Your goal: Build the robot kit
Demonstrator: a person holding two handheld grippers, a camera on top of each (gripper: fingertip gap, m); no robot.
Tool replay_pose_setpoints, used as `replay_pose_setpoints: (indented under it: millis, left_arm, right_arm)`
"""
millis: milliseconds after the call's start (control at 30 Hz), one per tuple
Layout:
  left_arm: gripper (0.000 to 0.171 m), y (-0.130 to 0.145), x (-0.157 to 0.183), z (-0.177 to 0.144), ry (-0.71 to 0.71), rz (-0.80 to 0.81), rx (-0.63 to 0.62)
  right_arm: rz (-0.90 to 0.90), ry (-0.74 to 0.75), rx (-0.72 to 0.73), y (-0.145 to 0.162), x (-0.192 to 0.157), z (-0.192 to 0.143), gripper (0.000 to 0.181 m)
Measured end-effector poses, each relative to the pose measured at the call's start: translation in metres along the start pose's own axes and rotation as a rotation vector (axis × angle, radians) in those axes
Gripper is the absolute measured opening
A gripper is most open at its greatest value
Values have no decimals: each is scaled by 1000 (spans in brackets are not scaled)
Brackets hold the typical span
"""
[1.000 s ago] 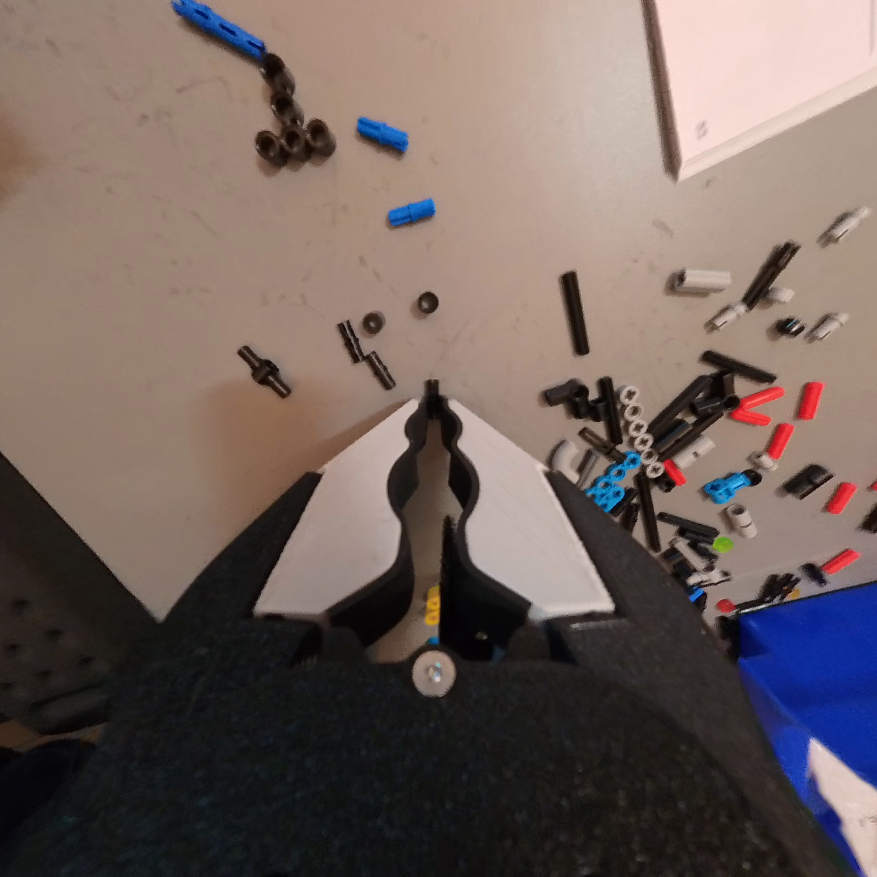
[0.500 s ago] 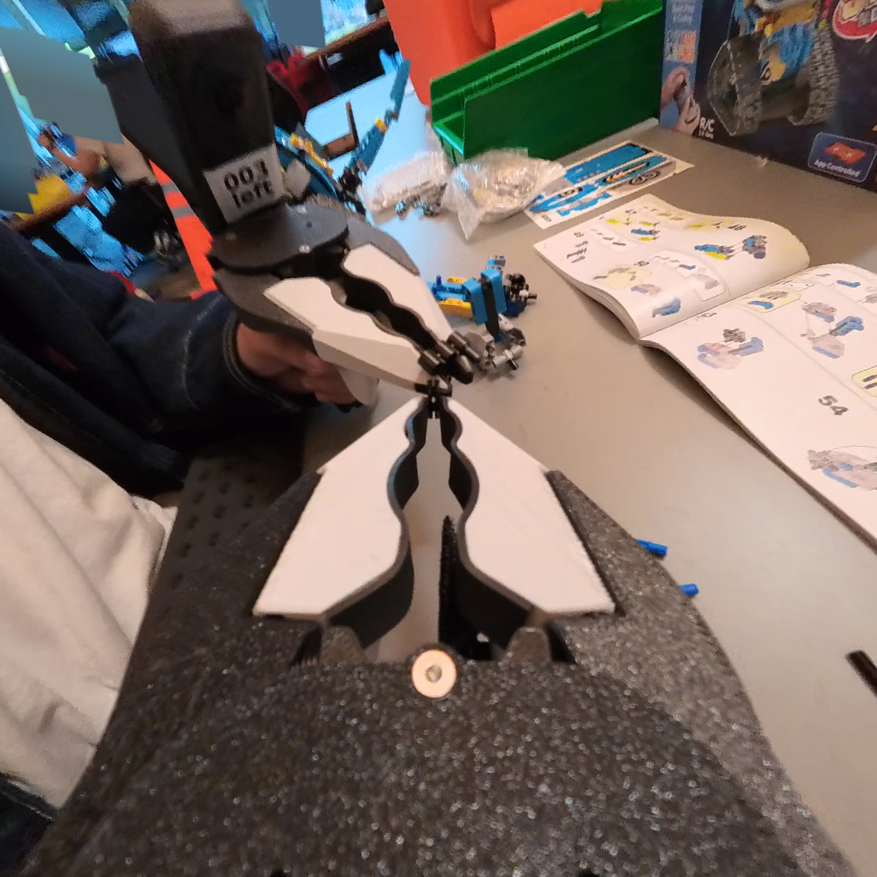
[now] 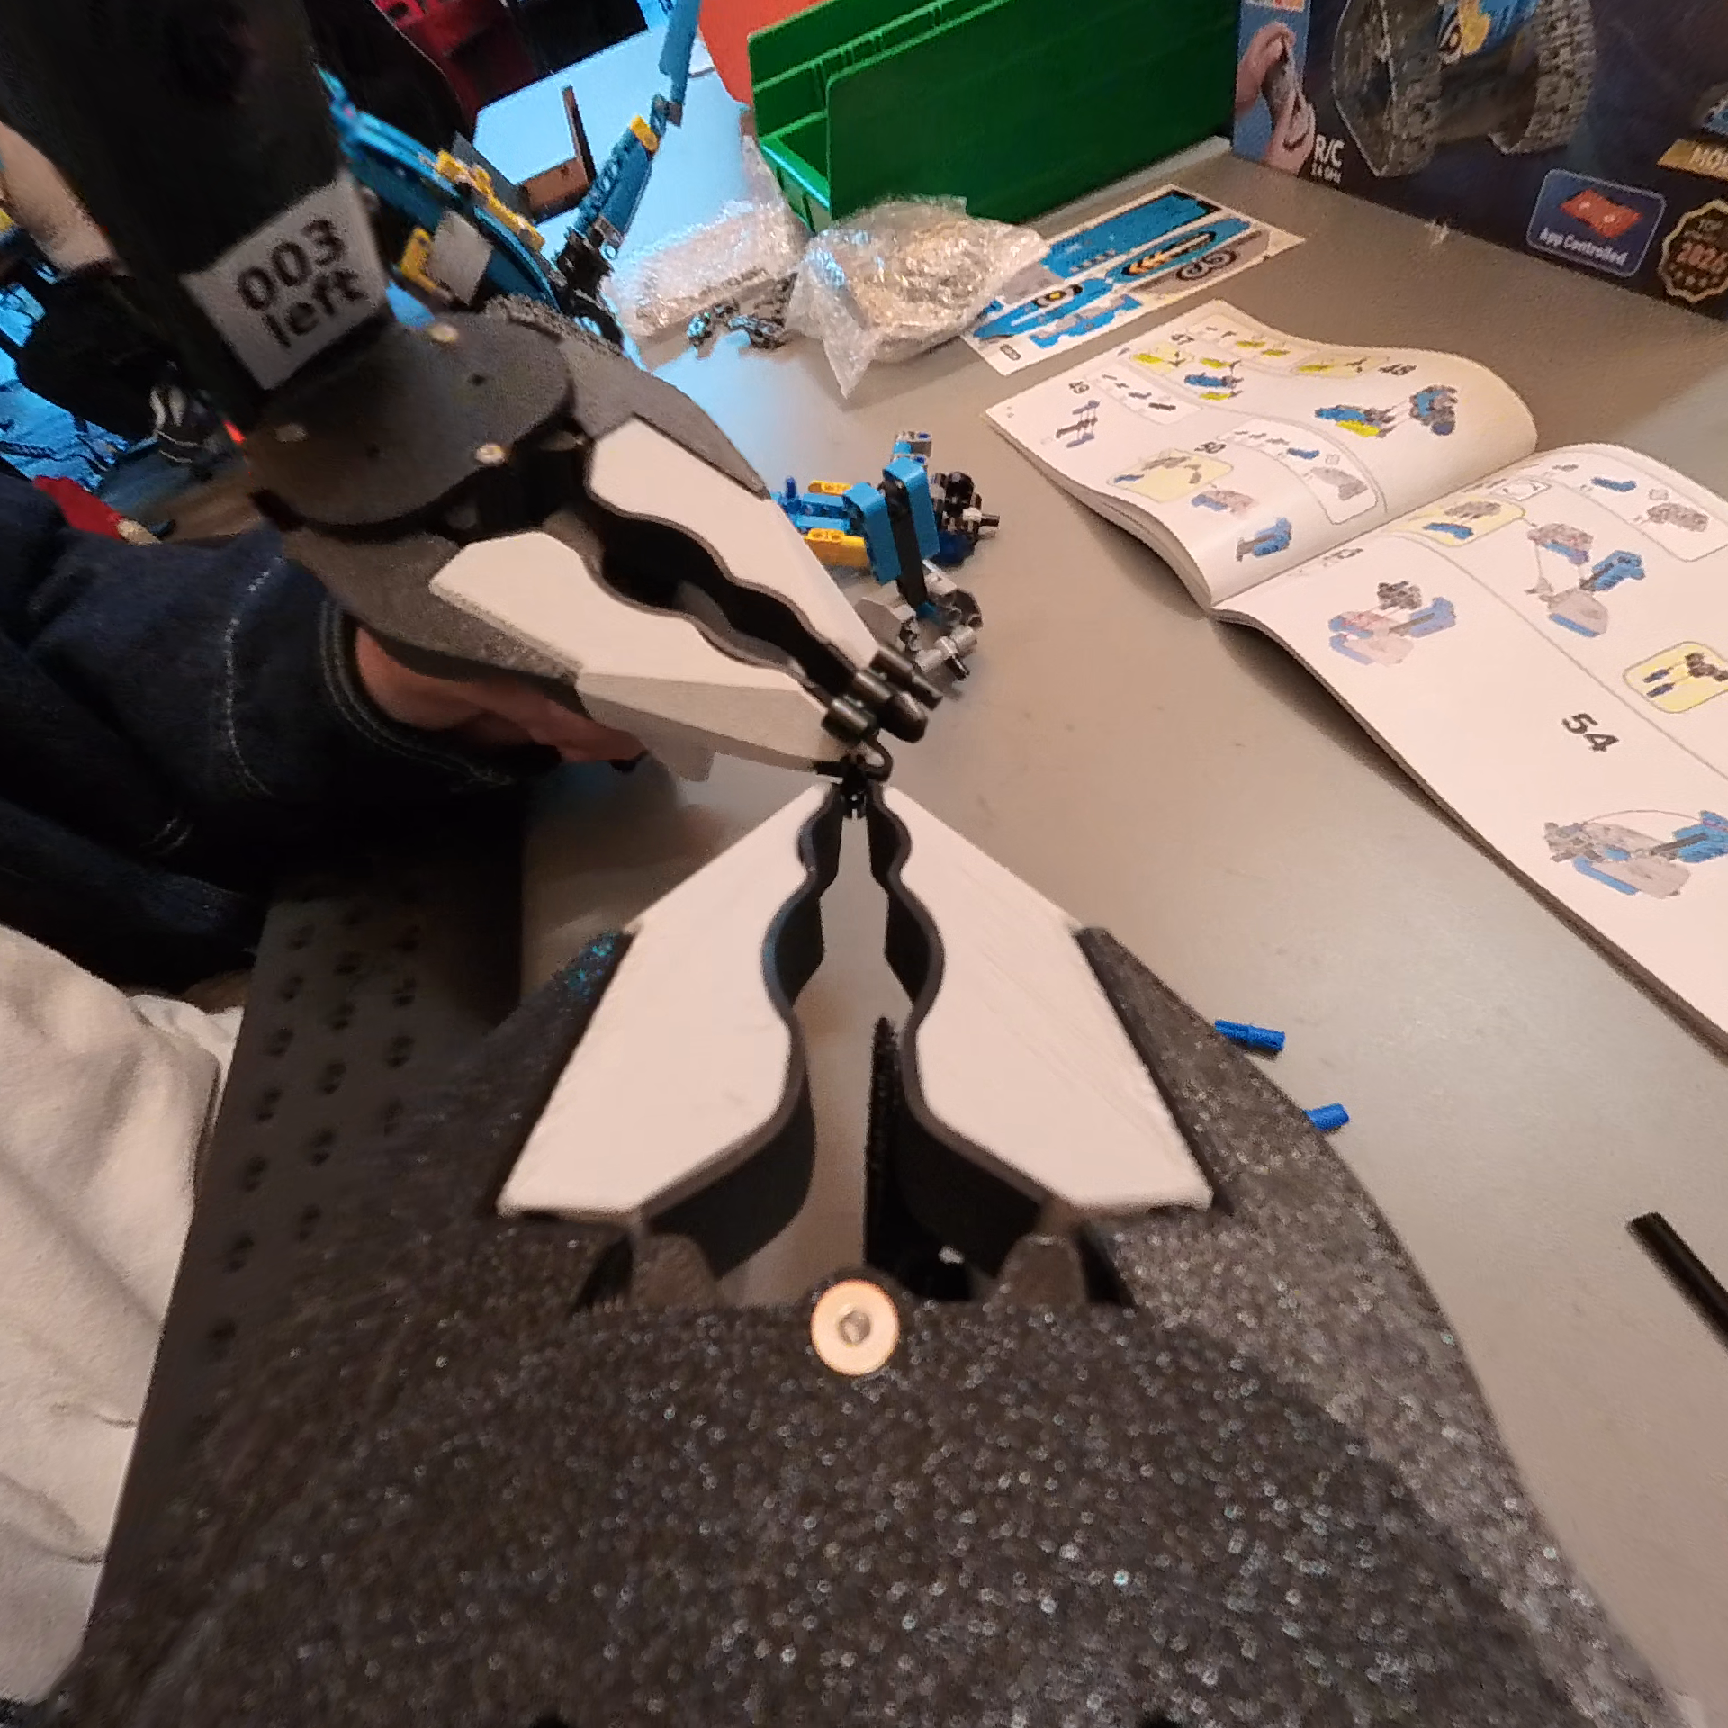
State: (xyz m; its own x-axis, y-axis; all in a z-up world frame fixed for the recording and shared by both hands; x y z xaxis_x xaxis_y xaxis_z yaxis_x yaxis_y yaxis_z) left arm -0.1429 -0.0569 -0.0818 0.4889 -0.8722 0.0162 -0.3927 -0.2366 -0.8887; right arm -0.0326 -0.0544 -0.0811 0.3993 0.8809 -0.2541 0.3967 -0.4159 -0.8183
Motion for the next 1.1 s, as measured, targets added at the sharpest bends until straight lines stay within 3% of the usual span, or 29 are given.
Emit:
replay_pose_setpoints:
  millis: [167, 300, 433, 733, 933, 1100]
  left_arm:
    - [7, 0, 6, 2, -126, 171, -35]
    - [6, 2, 14, 3, -204, 360, -63]
    - [6, 2, 16, 3, -184, 382, -66]
    - [6, -8, 4, -8, 81, 32, 70]
    - [6, -17, -6, -20, 431, -326, 246]
    - [6, -14, -17, -22, 559, -507, 294]
  right_arm:
    - [38, 1, -15, 2, 1, 4, 4]
    - [182, -113, -8, 9, 5, 8, 4]
    - [262, -198, 22, 14, 7, 8, 4]
    - [362, -383, 159, 8, 5, 2, 4]
    - [67, -217, 245, -11, -11, -14, 3]
    - [-55, -92, 249, -15, -9, -27, 4]
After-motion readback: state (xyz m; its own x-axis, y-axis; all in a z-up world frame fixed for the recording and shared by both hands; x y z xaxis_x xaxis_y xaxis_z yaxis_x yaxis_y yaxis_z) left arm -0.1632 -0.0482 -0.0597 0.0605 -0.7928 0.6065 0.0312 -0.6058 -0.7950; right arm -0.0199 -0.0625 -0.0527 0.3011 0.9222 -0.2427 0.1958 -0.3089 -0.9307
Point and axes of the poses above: each gripper's, where its closed fingertips meet, z out along the fingers, y out of its underside, x = y × z across the jaws, the point moved 7 cm from there along -z, back along the fingers, and after that the axes turned 8 degrees about -x, right-handed, at the moved point
